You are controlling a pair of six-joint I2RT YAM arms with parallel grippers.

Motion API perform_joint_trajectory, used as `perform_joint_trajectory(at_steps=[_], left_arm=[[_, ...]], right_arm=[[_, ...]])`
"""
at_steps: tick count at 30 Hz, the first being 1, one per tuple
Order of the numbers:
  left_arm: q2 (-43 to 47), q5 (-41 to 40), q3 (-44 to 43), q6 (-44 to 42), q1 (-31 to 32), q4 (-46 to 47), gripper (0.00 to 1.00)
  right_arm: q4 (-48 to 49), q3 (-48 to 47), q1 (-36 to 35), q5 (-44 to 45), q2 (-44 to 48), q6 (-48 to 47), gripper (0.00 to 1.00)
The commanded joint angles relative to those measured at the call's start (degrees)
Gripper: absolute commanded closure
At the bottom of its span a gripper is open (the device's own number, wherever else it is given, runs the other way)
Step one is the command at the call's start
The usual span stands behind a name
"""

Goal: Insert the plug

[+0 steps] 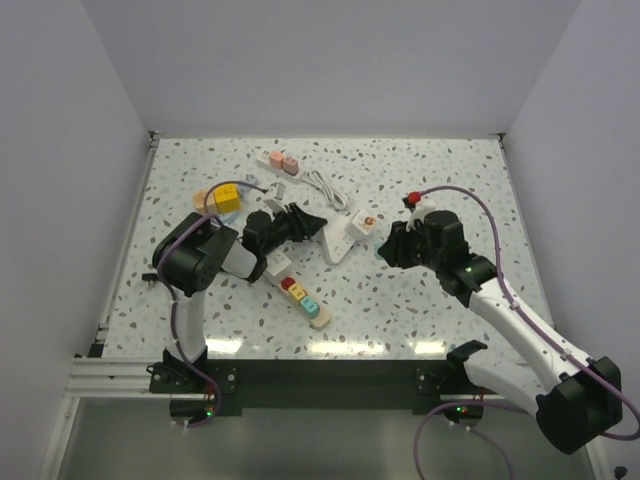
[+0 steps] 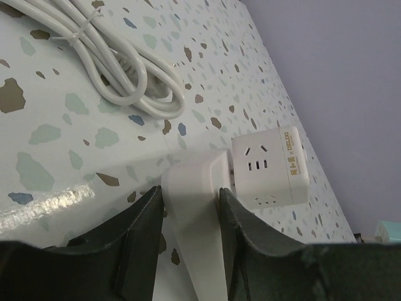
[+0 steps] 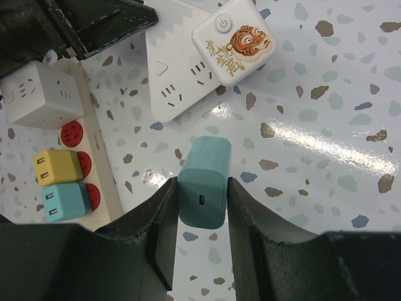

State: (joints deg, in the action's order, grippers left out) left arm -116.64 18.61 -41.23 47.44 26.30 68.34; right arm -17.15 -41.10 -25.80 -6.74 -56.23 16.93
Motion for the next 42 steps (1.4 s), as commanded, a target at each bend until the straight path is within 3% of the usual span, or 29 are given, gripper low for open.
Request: perform_joint_trajectory(at_steps=[1, 10, 23, 27, 28, 32, 35, 42], left_arm=[[-0.43, -3.4, 3.43, -2.52, 3.93, -4.61, 1.0], [-0.44, -6.39, 10.29, -5.25, 5.51, -2.06, 1.0], [0.09, -8.24, 13.11, -7.97, 8.59, -0.83, 0.99], [1.41, -10.78, 13.63, -10.87, 9.91, -3.82, 0.71], [1.94, -11.83, 13.81, -11.14, 9.91, -4.61, 0.6], [4.66, -15.7, 13.99, -13.33, 9.91, -8.3, 0.4], [6.95, -17.2, 13.64, -14.83, 9.91, -10.85, 0.34], [8.53, -17.12, 12.84, -17.03, 9.91, -14.46, 0.34]], right_arm=[[3.08, -0.29, 0.14, 0.24, -1.33, -0.05, 1.0], [9.39, 1.28, -2.85, -0.02, -4.15, 3.98, 1.0], [19.87, 3.31, -9.09, 1.03, -10.22, 11.63, 1.0], [19.43, 3.13, -9.09, 2.96, -11.44, 11.64, 1.0], [19.43, 3.13, -9.35, 3.49, -11.71, 11.64, 1.0], [19.61, 2.96, -9.18, 4.54, -13.38, 11.37, 1.0], [20.22, 2.87, -9.27, 4.72, -14.0, 11.2, 1.0], [22.33, 1.99, -9.88, 3.66, -16.46, 12.87, 1.0]])
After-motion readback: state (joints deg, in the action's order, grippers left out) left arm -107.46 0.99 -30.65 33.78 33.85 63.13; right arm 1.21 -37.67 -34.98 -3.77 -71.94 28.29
